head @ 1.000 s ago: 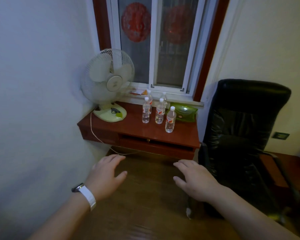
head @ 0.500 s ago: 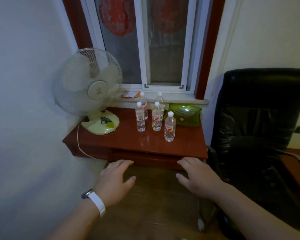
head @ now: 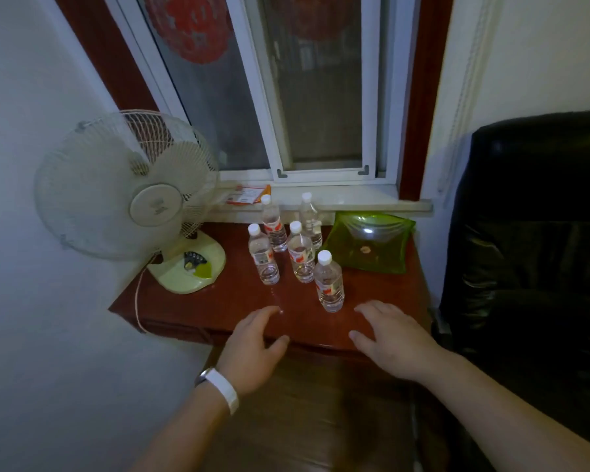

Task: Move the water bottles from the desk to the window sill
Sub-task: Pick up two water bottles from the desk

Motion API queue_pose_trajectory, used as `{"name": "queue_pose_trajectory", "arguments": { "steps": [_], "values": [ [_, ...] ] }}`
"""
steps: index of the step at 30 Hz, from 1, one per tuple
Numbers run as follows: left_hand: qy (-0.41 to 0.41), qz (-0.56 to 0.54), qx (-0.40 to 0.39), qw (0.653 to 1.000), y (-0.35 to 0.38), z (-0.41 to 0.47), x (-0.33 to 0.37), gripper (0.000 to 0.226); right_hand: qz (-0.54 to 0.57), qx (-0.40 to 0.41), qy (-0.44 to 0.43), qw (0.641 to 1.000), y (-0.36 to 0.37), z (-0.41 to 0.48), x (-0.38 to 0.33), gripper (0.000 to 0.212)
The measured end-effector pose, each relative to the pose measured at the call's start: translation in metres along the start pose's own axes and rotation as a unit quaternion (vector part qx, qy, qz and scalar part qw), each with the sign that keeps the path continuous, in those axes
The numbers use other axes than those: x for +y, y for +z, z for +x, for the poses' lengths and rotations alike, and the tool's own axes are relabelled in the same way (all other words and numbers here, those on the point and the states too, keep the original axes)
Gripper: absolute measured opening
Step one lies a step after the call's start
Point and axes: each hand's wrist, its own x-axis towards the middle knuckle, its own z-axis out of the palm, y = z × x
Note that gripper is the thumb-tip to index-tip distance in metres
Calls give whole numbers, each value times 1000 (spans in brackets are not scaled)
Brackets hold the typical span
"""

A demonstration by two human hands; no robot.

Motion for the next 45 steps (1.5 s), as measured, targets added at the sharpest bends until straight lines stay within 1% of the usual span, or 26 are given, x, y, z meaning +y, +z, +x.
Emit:
{"name": "queue_pose_trajectory", "arguments": {
  "steps": [2,5,8,12,15,18,19,21,24,27,30,32,35,39,42,45],
  "values": [
    [-8,-7,4,1000,7,19,3,55,18,-5,3,1000,-1,12,9,59],
    [-27,-49,-5,998,21,47,6,53,42,-23,20,999,2,29,24,61],
    [-51,-102,-30,993,41,71,8,52,81,-40,54,994,13,40,34,62],
    [-81,-164,-52,982,66,102,10,55,130,-63,106,984,30,57,43,58],
    [-83,-186,-58,977,80,126,7,58,157,-63,146,975,42,69,45,55],
    [-70,-222,-69,970,90,149,1,52,196,-53,191,960,53,81,43,55],
    [-68,-230,-79,968,94,154,-2,54,207,-54,205,955,57,86,43,55],
    [-74,-243,-100,962,102,163,-9,67,219,-51,231,946,64,97,41,53],
    [-84,-290,-115,947,112,178,-19,83,238,-32,276,931,73,117,37,48],
    [-57,-279,-123,951,115,194,-25,92,244,-16,317,916,80,132,33,43],
    [-31,-262,-118,957,119,205,-28,96,260,-15,369,892,84,137,31,49],
    [-10,-265,-121,957,123,213,-29,91,260,-7,389,884,87,141,29,52],
    [22,-276,-130,952,128,223,-30,75,270,3,397,877,90,147,26,56],
    [43,-266,-136,953,132,227,-35,64,274,-5,409,871,94,151,27,54],
    [39,-251,-143,957,128,232,-36,62,275,0,407,871,91,158,36,54],
    [32,-231,-146,961,125,232,-37,65,283,-12,401,871,88,164,43,52]
  ]
}}
